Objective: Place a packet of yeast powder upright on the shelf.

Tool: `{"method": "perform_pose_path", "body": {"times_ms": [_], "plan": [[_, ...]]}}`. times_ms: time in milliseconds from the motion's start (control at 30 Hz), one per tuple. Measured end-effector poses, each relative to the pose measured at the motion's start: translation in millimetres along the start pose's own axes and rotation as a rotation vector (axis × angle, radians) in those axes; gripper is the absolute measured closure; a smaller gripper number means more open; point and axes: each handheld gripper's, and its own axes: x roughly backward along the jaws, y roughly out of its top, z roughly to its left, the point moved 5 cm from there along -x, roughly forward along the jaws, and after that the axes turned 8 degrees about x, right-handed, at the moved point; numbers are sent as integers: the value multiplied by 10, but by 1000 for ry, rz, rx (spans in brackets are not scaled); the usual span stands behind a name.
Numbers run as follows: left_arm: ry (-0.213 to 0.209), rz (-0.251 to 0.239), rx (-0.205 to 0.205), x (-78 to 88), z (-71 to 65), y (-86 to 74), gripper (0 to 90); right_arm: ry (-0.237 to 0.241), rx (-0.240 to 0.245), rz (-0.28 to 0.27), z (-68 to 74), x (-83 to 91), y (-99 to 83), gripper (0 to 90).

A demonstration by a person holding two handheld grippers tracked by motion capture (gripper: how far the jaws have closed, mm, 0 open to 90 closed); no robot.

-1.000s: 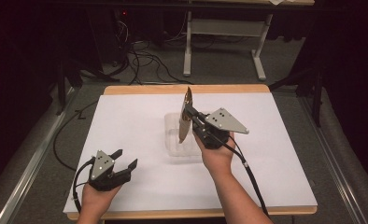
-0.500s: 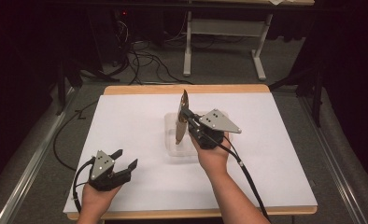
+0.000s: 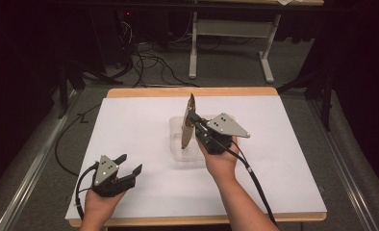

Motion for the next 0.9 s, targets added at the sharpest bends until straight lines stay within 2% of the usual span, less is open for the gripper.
{"method": "perform_pose_path", "body": {"times_ms": [400, 667, 900], "plan": [[1, -4, 5, 17, 13, 0, 354, 9, -4, 37, 47, -79, -121, 900], [3, -3, 3, 16, 10, -2, 355, 5, 3, 40, 42, -82, -140, 900], [3, -2, 2, 19, 5, -6, 354, -5, -11, 50, 42, -115, -169, 900]]}}
